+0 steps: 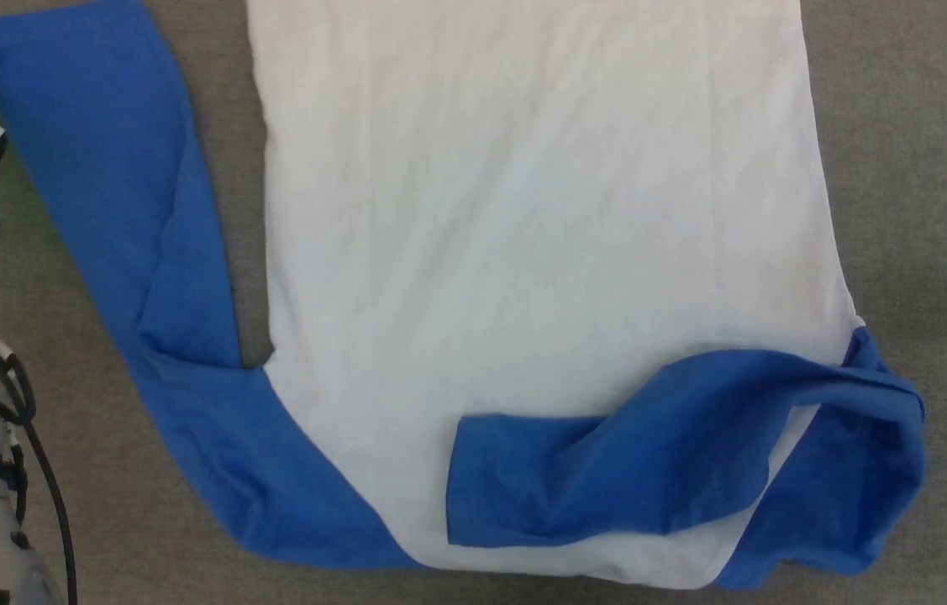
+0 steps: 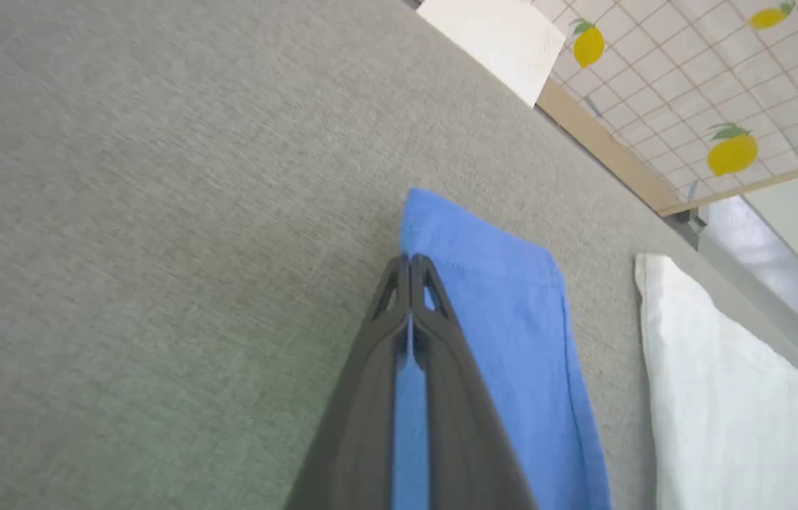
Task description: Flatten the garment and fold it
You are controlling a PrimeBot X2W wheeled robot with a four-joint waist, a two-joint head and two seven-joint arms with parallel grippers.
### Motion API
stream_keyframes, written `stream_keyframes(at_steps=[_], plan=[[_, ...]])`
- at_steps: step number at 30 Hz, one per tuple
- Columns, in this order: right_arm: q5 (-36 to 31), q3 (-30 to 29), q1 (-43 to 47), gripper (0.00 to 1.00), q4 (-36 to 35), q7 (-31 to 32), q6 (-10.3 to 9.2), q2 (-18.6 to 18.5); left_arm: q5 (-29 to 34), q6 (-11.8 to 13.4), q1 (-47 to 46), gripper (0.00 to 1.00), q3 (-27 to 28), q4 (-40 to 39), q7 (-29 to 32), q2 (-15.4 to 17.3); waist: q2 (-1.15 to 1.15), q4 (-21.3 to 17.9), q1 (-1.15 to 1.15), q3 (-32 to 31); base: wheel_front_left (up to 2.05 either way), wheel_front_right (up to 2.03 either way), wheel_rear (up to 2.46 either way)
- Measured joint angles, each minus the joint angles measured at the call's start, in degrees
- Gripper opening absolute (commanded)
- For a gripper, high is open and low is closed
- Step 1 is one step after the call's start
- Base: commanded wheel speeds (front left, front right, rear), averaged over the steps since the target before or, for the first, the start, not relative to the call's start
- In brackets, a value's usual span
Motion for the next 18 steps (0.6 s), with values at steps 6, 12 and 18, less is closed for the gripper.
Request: stream_keyframes(at_steps=[6, 12, 18], plan=[[-0.5, 0.3, 1.5, 1.0, 1.5, 0.2, 0.0, 0.6, -0.2, 1.5, 4.5, 0.0, 4.7, 0.6, -5.4, 1.4, 0.0, 2.4, -0.01, -4.7, 0.0, 0.0, 0.0], [-0.9, 1.0, 2.7, 1.0, 2.4, 0.5, 0.0, 1.7, 0.8, 3.2, 9.7, 0.0, 6.5, 0.3, -6.4, 4.3, 0.0, 4.7, -0.01, -9.5, 0.0, 0.0, 0.0], [-1.2, 1.5, 3.9, 1.0, 3.4, 0.5, 0.0, 2.7, 0.7, 3.6, 14.2, 0.0, 8.5, -0.6, -5.6, 6.6, 0.0, 6.5, -0.01, -14.0, 0.0, 0.0, 0.0]])
